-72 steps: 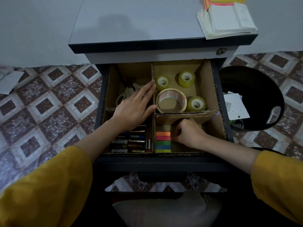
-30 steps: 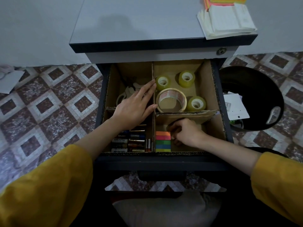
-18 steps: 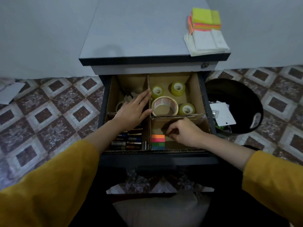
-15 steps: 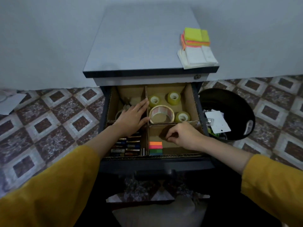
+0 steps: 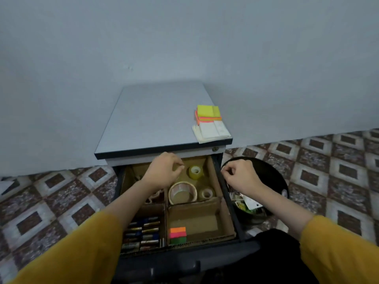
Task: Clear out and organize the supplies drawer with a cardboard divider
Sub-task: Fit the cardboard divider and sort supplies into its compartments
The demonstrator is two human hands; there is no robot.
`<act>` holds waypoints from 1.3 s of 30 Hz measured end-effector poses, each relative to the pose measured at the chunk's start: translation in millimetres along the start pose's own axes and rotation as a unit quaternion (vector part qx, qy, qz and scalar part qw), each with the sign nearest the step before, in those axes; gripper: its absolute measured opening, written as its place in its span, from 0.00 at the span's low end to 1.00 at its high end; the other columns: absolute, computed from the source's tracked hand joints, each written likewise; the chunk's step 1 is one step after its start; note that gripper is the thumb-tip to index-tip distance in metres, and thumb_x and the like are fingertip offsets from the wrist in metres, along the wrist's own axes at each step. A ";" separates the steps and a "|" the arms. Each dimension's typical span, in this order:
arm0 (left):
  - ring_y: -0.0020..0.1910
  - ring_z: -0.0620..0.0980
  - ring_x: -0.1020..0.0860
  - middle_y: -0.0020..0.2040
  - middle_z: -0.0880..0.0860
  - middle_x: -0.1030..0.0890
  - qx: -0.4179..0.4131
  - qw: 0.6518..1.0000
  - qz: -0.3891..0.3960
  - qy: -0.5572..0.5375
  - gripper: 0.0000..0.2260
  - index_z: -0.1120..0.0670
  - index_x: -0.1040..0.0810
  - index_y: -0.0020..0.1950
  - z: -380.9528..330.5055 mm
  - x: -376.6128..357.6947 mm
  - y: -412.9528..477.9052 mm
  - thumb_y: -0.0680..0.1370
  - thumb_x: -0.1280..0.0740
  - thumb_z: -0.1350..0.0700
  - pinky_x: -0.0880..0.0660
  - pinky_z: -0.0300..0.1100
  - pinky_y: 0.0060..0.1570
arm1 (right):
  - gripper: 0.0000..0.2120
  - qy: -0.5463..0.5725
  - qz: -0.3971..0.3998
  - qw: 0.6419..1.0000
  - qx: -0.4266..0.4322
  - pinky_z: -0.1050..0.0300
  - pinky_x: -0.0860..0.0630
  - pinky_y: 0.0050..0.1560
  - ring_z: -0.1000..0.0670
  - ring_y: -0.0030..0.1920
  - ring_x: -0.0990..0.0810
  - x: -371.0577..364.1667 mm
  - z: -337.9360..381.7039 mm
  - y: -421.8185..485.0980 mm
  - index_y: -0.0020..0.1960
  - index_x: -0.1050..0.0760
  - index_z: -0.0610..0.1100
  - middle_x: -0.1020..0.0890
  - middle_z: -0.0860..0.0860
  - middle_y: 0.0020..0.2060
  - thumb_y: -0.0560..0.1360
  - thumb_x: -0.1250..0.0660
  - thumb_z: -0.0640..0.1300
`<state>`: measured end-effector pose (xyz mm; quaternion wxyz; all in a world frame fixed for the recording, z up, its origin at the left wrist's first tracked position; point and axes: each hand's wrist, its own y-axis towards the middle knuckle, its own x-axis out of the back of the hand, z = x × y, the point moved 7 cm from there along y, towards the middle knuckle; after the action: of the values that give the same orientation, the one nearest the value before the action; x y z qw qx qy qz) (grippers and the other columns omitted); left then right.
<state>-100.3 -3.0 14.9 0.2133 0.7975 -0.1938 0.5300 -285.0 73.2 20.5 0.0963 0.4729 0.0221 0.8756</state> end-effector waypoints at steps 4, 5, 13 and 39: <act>0.54 0.45 0.26 0.53 0.50 0.19 -0.012 0.998 -0.047 -0.039 0.09 0.54 0.19 0.53 -15.8 21.3 24.7 0.77 0.35 0.54 0.33 0.36 0.55 | 0.08 0.012 -0.010 0.999 -0.035 0.79 0.34 0.35 0.65 0.27 0.26 15.4 -20.7 15.1 0.43 0.17 0.38 0.32 0.58 0.16 0.75 0.36 0.37; 0.54 0.46 0.25 0.53 0.51 0.19 -0.012 0.998 -0.052 -0.041 0.09 0.54 0.18 0.53 -19.3 23.8 32.4 0.77 0.35 0.54 0.33 0.36 0.55 | 0.08 0.017 -0.014 0.999 -0.042 0.78 0.33 0.35 0.65 0.26 0.26 18.0 -26.3 18.6 0.43 0.17 0.38 0.32 0.58 0.15 0.75 0.36 0.37; 0.66 0.51 0.33 0.67 0.54 0.29 0.016 0.999 -0.020 -0.021 0.25 0.56 0.29 0.67 -34.2 18.2 87.7 0.73 0.30 0.48 0.40 0.39 0.64 | 0.07 0.021 -0.054 0.998 -0.030 0.63 0.35 0.40 0.52 0.43 0.23 30.4 -41.3 59.1 0.49 0.18 0.42 0.17 0.48 0.44 0.73 0.32 0.42; 0.64 0.48 0.32 0.68 0.52 0.31 -0.003 0.991 0.124 -0.041 0.42 0.54 0.40 0.73 -9.0 6.3 112.3 0.65 0.22 0.51 0.38 0.35 0.57 | 0.42 -0.076 0.159 0.981 0.086 0.59 0.34 0.60 0.48 0.65 0.31 9.1 9.8 136.9 0.70 0.34 0.45 0.28 0.50 0.66 0.61 0.21 0.51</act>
<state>-165.0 -92.3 39.1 0.1399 0.7877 -0.3010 0.5190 -301.9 -59.9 51.2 -0.0840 0.5419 0.0149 0.8361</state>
